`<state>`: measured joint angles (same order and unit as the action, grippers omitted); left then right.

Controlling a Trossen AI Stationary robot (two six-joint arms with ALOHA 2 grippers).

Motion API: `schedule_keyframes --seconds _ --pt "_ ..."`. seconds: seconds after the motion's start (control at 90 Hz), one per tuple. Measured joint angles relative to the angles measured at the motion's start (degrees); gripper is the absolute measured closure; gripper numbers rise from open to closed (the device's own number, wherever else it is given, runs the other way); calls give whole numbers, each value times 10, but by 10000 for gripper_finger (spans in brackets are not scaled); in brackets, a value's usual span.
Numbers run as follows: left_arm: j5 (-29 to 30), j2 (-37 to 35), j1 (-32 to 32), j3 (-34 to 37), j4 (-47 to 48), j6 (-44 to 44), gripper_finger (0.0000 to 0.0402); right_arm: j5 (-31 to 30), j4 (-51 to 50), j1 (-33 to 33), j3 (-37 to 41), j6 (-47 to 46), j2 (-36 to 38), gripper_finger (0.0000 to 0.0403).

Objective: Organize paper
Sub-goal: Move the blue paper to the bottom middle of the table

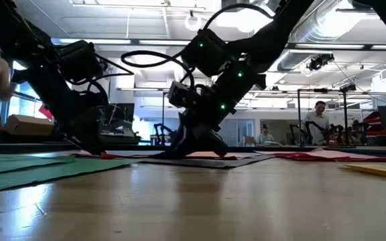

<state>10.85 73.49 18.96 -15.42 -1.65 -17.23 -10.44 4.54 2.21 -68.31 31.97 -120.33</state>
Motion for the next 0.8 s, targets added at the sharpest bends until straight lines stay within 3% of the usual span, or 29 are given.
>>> schedule_keyframes --seconds 0.211,0.511,0.8 --pt "3 0 0 0 -2 9 234 1 -19 0 -9 -8 -1 396" --pt "-19 -41 0 -35 17 66 234 3 -144 0 -106 -1 -1 403" --pt "-20 -109 -11 -65 49 85 234 50 -234 0 -168 -36 -1 403"
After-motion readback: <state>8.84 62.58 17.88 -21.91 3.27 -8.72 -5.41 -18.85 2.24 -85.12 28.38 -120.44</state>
